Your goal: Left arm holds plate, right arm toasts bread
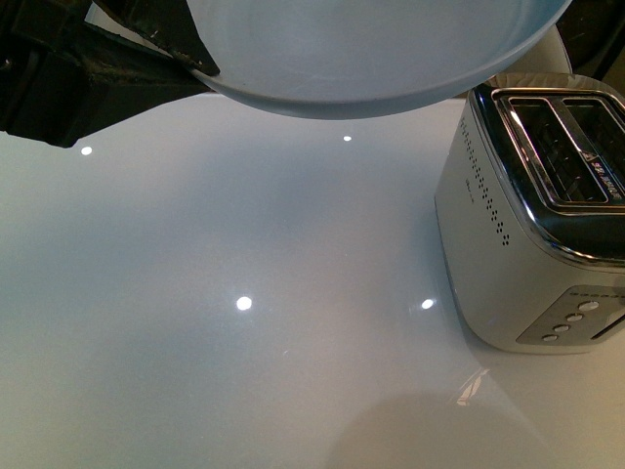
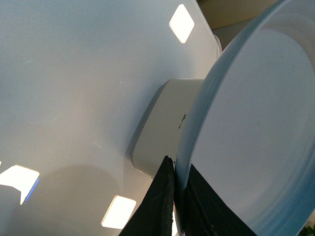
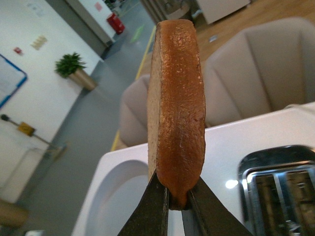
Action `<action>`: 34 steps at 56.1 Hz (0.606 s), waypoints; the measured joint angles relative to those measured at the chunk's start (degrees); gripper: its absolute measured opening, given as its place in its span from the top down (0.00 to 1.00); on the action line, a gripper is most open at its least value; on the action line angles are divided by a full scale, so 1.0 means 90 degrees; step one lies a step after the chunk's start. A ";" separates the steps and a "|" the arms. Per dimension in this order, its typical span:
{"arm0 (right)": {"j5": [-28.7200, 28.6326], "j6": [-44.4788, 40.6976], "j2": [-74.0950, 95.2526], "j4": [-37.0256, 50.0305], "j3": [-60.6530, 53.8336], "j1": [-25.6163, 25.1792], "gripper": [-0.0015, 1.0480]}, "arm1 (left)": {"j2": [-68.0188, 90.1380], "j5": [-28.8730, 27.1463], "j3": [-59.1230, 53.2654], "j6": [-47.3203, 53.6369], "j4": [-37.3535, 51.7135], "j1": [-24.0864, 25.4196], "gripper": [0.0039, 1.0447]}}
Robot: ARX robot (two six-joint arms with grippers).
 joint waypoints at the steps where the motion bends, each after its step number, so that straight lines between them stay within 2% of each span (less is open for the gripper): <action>1: 0.0092 -0.0155 0.0000 -0.0036 -0.0005 0.0000 0.97 | 0.0000 0.0000 0.0000 0.0000 0.0000 0.0000 0.97; 13: 0.1171 -0.1474 0.0104 -0.0036 -0.0595 0.0345 0.97 | 0.0000 0.0002 0.0000 0.0000 0.0000 0.0002 0.97; 34: 0.2016 -0.2475 0.0913 0.0607 -0.1557 0.0918 0.97 | 0.0000 0.0000 0.0000 -0.0002 0.0000 0.0002 0.97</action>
